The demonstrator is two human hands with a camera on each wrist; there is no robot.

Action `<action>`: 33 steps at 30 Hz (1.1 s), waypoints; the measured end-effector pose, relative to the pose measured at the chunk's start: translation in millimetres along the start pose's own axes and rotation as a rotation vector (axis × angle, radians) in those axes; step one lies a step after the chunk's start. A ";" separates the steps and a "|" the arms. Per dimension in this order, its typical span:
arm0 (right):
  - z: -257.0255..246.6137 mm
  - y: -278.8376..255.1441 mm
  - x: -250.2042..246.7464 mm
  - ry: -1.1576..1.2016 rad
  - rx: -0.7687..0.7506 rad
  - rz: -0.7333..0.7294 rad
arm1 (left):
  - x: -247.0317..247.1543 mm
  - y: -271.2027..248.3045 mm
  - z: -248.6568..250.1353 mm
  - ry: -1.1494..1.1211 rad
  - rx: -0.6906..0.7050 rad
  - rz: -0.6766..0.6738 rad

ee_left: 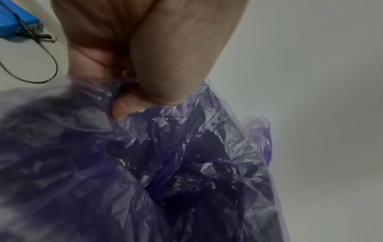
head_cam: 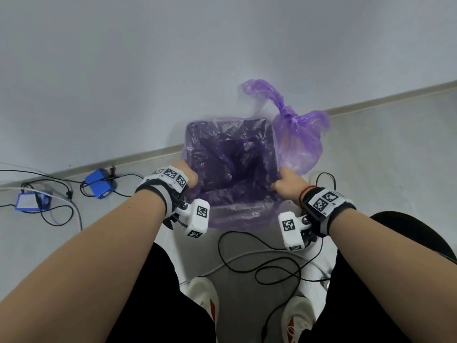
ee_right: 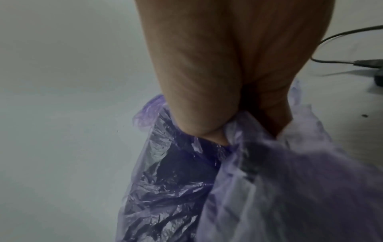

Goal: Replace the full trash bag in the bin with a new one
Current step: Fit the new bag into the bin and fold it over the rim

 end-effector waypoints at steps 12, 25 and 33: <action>-145.4 -55.4 22.7 -0.590 -0.764 0.067 | -33.3 0.1 -7.5 0.089 -0.016 0.103; -85.7 -41.7 71.5 -1.220 -0.730 -0.105 | -29.9 9.2 -6.5 0.076 0.001 0.075; -81.7 -14.5 -20.3 -0.150 -0.410 0.205 | -26.7 12.6 -10.0 0.073 -0.042 0.025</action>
Point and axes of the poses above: each hand's wrist, its own y-axis towards the middle knuckle, its own x-axis out of the palm, z = x × y, the point moved 10 cm from there along y, towards the middle knuckle, and after that the axes turned 10 degrees about y, right-handed, at the moved point
